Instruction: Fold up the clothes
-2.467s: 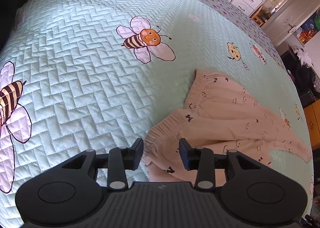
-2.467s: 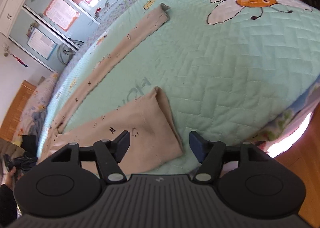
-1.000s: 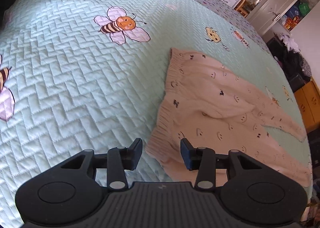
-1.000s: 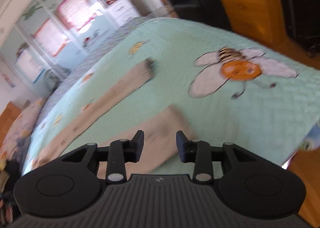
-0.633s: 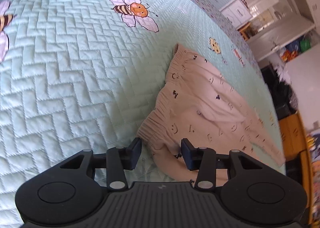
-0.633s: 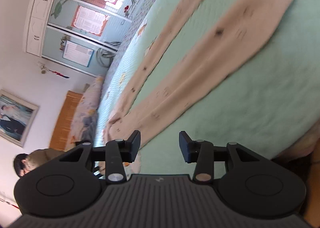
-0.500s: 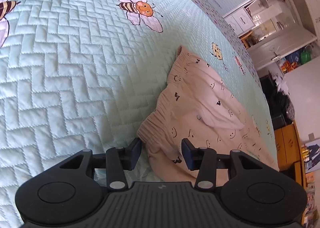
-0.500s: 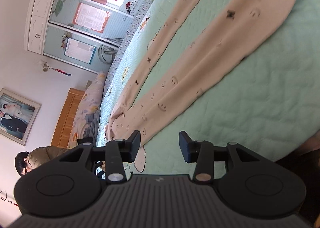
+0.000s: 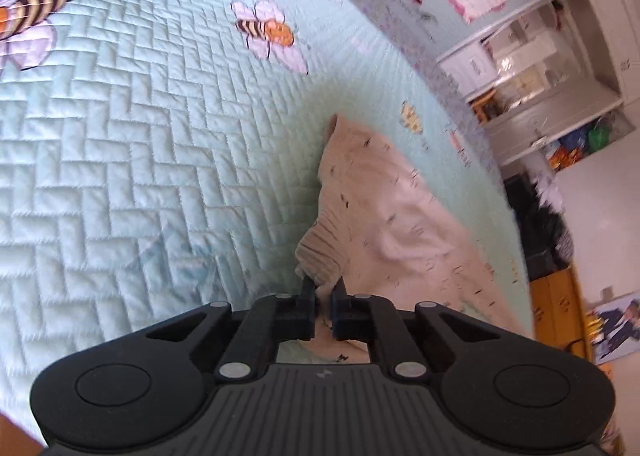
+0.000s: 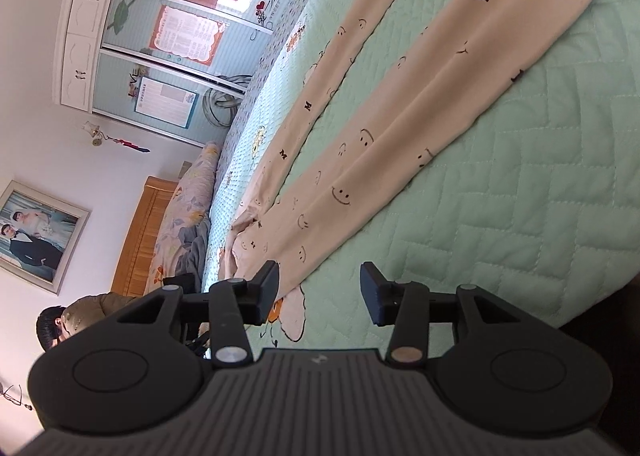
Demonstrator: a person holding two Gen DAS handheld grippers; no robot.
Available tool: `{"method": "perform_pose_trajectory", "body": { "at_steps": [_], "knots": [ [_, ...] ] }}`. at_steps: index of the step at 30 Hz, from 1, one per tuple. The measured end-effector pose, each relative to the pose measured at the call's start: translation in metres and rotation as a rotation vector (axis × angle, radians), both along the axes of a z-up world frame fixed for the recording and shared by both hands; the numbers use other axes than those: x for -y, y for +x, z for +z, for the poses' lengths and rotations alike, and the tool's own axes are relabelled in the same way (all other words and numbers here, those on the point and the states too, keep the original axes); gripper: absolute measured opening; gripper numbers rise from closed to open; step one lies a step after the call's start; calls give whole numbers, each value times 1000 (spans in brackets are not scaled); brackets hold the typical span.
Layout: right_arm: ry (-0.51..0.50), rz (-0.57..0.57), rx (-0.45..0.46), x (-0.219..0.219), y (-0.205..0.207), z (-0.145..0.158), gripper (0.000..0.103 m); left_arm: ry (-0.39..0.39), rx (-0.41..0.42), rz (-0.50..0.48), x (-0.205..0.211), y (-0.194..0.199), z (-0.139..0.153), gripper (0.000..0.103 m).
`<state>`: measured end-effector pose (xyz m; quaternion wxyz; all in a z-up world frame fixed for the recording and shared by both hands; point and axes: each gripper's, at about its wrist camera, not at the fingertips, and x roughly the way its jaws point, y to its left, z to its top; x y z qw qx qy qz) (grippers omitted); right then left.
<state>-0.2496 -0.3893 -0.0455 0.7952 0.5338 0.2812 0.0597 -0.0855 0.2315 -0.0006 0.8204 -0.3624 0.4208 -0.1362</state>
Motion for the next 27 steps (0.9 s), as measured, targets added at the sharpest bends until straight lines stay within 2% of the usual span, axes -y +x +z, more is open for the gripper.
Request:
{"method": "perform_pose_trajectory", "body": {
  "at_steps": [2,4,6,8,11,13,14,16,19,22,27],
  "knots": [
    [-2,0,5,1,-2,2,48,-23,9,19,-9,-10,7,7],
    [-8,7,13,0,-3,4,49,-7,-30,-19,-12,-8,3,21],
    [-15,24,23,-5,3,9,50,49,-86,-33,-16,-7,-3,22],
    [-21,43,42,-11,10,17,50,92,-88,-15,-25,-13,-5,22],
    [-33,72,70,-21,19,27,56,48,-51,2,-39,-16,-2,22],
    [-39,94,80,-28,26,31,58,64,-21,-25,-36,-6,7,22],
    [-41,106,81,-31,31,33,58,77,-3,-38,-32,3,13,24],
    [-38,121,79,-38,39,33,58,98,30,-58,-23,24,24,34],
    [-26,141,72,-48,48,31,58,101,57,-72,-7,69,30,42],
    [-50,166,52,-56,52,32,58,100,41,-105,11,115,24,44],
    [-68,166,18,-56,56,30,58,124,-45,-118,35,172,-3,44]
  ]
}}
